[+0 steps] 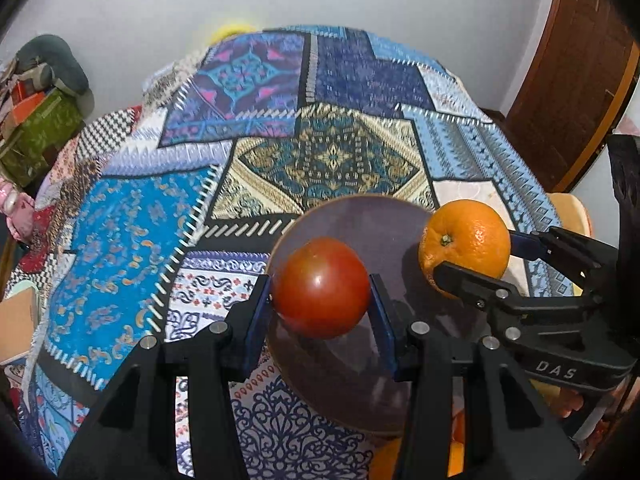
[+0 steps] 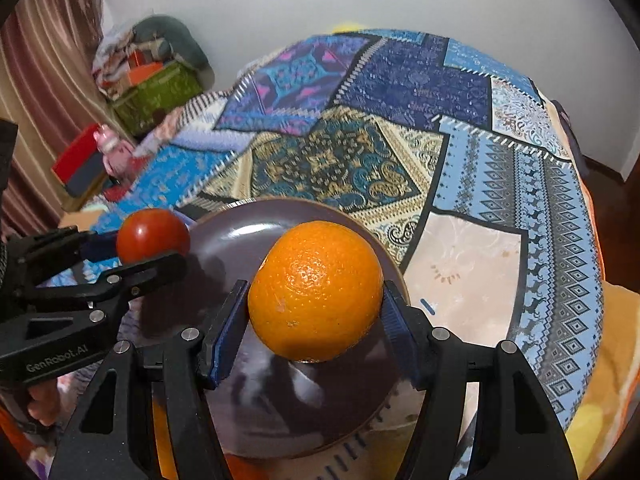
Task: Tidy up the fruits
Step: 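Carry the orange and tomato over the purple plate and release them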
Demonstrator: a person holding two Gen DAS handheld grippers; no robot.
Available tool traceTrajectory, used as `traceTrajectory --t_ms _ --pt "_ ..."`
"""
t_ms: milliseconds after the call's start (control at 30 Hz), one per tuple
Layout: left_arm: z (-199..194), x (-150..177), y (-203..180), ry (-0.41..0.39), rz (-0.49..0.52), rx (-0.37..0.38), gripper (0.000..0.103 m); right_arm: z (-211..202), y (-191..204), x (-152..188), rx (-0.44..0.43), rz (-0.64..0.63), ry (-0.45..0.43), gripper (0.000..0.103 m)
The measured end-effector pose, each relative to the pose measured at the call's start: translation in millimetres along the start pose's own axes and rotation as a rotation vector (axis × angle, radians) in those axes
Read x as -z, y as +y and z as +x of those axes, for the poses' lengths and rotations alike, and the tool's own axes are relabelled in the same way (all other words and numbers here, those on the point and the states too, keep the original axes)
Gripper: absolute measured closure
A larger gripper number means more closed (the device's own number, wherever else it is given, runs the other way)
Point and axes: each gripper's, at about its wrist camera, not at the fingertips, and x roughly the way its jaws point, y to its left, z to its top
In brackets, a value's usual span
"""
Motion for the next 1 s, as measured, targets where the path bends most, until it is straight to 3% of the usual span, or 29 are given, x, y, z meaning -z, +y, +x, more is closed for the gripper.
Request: traceTrajectory --t_ms 433,733,1000 --pt "28 -2 0 0.056 0.0 0.004 0.056 15 -1 -6 -0.004 -0.013 0.048 0.042" --pt "8 -1 -8 0.022 0.024 -0.001 0.054 4 0 -4 0.029 -0.032 0.03 0.039" --pt "-29 7 -13 -0.02 0.022 0.002 0.052 -31 -3 7 0.029 -0.041 -0.013 0.039"
